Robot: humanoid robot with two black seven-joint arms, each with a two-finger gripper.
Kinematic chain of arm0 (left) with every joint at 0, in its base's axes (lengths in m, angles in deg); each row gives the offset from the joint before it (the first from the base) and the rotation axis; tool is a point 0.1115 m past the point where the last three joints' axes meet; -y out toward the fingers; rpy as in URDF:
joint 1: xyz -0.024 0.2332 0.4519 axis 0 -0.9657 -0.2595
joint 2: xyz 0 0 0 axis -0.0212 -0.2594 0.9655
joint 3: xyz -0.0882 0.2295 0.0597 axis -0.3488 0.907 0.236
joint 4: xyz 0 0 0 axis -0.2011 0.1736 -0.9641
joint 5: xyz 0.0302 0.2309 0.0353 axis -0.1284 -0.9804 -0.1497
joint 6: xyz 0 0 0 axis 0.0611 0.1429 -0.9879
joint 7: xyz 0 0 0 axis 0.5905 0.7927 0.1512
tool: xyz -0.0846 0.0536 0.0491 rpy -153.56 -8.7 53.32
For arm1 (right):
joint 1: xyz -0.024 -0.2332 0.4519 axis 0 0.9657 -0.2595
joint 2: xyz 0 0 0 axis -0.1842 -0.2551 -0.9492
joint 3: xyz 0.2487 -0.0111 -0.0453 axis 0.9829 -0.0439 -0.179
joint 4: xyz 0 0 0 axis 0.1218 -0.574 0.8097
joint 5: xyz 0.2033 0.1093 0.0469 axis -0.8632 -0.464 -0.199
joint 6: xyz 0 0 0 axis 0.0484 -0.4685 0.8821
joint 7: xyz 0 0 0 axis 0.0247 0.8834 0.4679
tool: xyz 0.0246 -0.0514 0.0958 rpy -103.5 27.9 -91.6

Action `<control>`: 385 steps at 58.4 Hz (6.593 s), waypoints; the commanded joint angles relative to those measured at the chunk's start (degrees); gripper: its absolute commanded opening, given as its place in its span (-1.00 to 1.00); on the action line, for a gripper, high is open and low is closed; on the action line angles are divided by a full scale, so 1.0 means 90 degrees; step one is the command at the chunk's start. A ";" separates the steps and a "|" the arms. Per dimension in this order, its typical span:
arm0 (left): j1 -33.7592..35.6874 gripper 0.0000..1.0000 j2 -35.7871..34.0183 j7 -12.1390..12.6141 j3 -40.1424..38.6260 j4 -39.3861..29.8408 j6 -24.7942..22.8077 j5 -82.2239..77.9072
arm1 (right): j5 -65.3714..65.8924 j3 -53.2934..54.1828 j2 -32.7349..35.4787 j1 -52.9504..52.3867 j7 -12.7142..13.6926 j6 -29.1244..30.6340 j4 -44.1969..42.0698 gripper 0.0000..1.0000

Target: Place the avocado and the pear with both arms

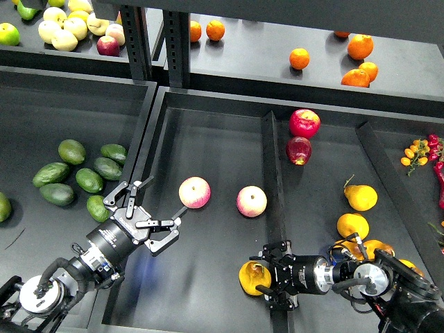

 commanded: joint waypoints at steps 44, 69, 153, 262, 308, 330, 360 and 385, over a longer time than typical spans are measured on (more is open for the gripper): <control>-0.0097 0.98 0.0000 0.0000 0.0000 -0.0116 0.0001 0.0000 | -0.0410 0.0033 0.0051 0.0169 0.0000 0.0000 0.0205 -0.60; -0.0126 0.98 0.0000 0.0000 0.0000 -0.0155 0.0001 0.0000 | -0.0860 0.0297 0.0393 -0.0104 0.0000 0.0000 0.0948 -0.67; -0.0165 0.98 0.0000 0.0000 0.0058 -0.0106 0.0001 -0.0010 | -0.0948 0.0424 0.3020 0.1175 0.0000 0.0000 0.1143 -0.60; -0.0165 0.98 0.0000 0.0000 0.0117 -0.0106 0.0001 -0.0010 | -0.1738 0.0736 0.4779 -0.0622 0.0000 0.0000 0.2344 0.97; -0.0282 0.98 0.0000 0.0000 0.0420 -0.0008 0.0001 0.0000 | -0.1905 0.5297 -0.0172 0.2229 0.0000 -0.0416 0.2920 0.99; -0.0224 0.98 0.0000 0.0000 0.0683 0.0460 0.0001 0.0000 | -0.1905 0.5766 -0.0661 0.3498 0.0000 0.0000 0.2979 0.99; 0.0342 0.98 0.0000 0.0000 0.0732 0.1232 0.0001 0.0000 | -0.1973 0.5707 -0.0661 0.4280 -0.0484 0.0000 0.3057 0.99; 0.1290 0.98 0.0000 0.0000 0.0732 0.0559 0.0001 0.0009 | -0.2119 0.5883 -0.0661 0.3821 -0.0474 0.0000 0.4072 0.99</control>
